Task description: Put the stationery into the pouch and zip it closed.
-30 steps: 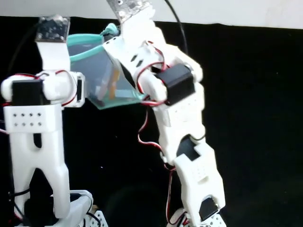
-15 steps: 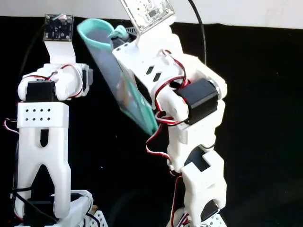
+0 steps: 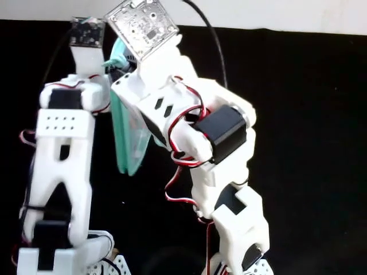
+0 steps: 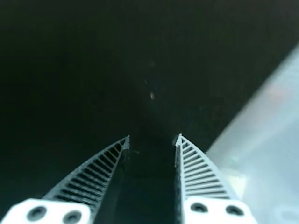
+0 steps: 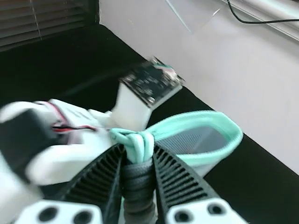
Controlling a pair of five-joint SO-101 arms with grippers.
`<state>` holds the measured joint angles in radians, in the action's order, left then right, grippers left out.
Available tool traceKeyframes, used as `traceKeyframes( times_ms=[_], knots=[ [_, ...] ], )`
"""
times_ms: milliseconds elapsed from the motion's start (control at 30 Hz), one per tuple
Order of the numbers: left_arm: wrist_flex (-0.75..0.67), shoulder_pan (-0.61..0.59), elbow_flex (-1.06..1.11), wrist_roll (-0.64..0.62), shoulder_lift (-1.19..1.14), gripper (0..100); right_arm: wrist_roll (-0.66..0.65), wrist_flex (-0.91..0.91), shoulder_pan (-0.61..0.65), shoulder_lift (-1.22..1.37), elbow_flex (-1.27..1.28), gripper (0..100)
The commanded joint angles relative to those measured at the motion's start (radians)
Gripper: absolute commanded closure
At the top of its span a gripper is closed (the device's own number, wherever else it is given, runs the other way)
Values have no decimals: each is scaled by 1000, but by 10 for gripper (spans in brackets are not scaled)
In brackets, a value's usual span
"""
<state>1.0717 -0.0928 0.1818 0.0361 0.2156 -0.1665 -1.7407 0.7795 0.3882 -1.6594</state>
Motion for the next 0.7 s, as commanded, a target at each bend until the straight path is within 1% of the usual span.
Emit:
traceKeyframes(
  times_ms=[0, 133, 233, 533, 600, 667],
  knots=[
    [-17, 21, -81, -8, -36, 832, 12, -12, 13, -38, -88, 993],
    [-17, 21, -96, -8, -54, 832, 49, -18, 7, 65, -61, 993],
    [-17, 10, -90, -5, -54, 832, 52, -18, 8, 143, -97, 993],
    [-14, -105, -94, -3, -53, 829, 54, -18, 15, 196, -104, 993],
    [25, -131, -101, -3, -53, 829, 54, -19, 15, 196, -104, 993],
    [94, -160, -119, -2, -53, 829, 55, -19, 15, 196, -104, 993]
  ],
)
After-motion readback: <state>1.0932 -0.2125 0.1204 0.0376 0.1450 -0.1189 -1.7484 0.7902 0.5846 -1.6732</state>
